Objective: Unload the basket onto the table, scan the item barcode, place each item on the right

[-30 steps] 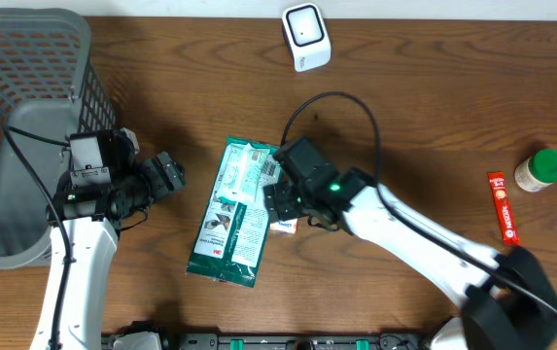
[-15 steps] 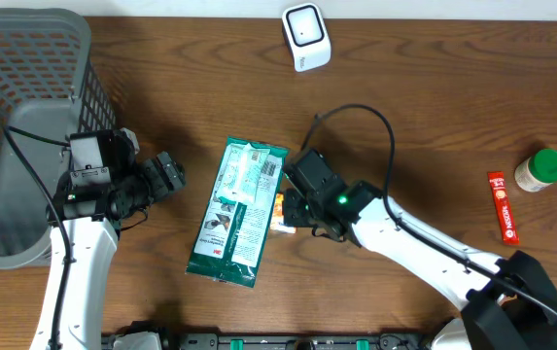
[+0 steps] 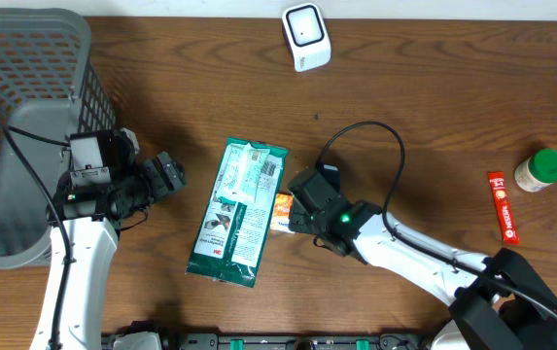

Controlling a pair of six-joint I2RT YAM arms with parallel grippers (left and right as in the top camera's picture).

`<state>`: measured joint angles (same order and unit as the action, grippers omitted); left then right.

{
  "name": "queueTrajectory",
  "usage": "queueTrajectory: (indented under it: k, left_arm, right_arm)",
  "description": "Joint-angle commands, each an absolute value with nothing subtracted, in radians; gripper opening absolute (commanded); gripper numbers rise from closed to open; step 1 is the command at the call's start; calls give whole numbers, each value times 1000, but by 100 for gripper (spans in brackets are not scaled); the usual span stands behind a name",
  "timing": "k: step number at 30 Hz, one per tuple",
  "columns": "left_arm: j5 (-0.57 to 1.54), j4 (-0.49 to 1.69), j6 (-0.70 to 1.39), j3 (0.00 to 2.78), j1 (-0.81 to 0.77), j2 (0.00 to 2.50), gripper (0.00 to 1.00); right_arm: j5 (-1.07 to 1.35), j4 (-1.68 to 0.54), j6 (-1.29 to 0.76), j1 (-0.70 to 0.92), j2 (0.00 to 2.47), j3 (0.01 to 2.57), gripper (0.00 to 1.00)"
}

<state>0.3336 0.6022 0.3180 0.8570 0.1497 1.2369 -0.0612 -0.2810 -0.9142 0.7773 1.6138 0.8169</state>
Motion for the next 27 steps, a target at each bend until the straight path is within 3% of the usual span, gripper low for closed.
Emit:
queueTrajectory:
  k: [1, 23, 24, 27]
  left_arm:
    - [320, 605, 331, 863, 159, 1241, 93]
    - [320, 605, 331, 863, 159, 1241, 93]
    - [320, 605, 331, 863, 159, 1241, 93]
    - [320, 605, 331, 863, 159, 1241, 93]
  right_arm:
    - [-134, -242, -950, 803, 1623, 810, 27]
    - [-110, -181, -999, 846, 1740, 804, 22]
    - [-105, -178, -999, 846, 1747, 804, 20]
    - [-104, -177, -998, 845, 1745, 804, 2]
